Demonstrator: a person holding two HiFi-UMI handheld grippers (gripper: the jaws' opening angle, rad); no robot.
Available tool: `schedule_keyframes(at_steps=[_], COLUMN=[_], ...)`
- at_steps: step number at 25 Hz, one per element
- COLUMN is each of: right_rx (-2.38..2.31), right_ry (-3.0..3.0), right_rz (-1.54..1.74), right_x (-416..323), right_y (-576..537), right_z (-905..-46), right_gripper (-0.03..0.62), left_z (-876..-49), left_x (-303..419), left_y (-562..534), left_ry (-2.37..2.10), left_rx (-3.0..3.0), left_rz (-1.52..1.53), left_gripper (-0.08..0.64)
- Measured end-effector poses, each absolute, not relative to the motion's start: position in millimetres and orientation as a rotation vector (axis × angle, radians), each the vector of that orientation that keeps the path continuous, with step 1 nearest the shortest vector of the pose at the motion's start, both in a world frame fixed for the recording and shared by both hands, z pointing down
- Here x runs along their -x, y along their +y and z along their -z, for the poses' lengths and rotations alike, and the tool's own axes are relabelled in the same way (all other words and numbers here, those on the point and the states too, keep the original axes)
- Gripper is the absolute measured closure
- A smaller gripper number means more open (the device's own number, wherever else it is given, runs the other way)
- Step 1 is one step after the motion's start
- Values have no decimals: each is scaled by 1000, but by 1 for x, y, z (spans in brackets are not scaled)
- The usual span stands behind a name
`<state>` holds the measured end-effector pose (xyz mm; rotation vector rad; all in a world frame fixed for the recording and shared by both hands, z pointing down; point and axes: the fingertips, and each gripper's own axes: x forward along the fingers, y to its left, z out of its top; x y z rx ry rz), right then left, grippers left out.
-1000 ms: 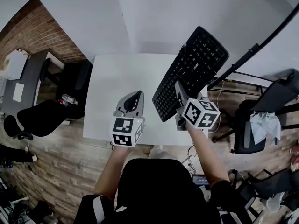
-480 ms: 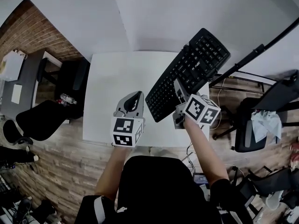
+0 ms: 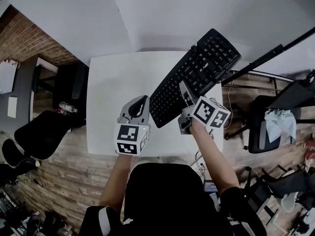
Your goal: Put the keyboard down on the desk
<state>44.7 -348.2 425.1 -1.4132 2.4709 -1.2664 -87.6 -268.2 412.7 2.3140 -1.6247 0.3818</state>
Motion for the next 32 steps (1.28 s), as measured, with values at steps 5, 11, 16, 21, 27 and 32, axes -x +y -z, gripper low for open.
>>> schedule_keyframes(at_steps=[5, 11, 16, 21, 27, 32], right_rx=[1436, 1438, 1426, 1427, 1442, 1437], right_ry=[2393, 2312, 2230, 2145, 2040, 1934], right_rz=[1362, 1463, 1540, 1597, 1664, 1710], right_x=[-25, -11, -2, 7, 11, 8], right_y=[-360, -370, -378, -386, -391, -397], right_z=[-447, -476, -500, -522, -553, -570], right_gripper=[491, 491, 491, 491, 491, 491], left_z=[-427, -450, -471, -488, -510, -524], left_x=[99, 111, 118, 125, 127, 130], left_y=[-279, -287, -290, -292, -291, -294], left_ry=[-1560, -1508, -1475, -1441, -1400, -1403], left_rx=[-2355, -2345, -2330, -2345, -2358, -2360], left_rz=[-389, -410, -457, -511, -611, -649], left_gripper=[549, 549, 549, 549, 548, 543])
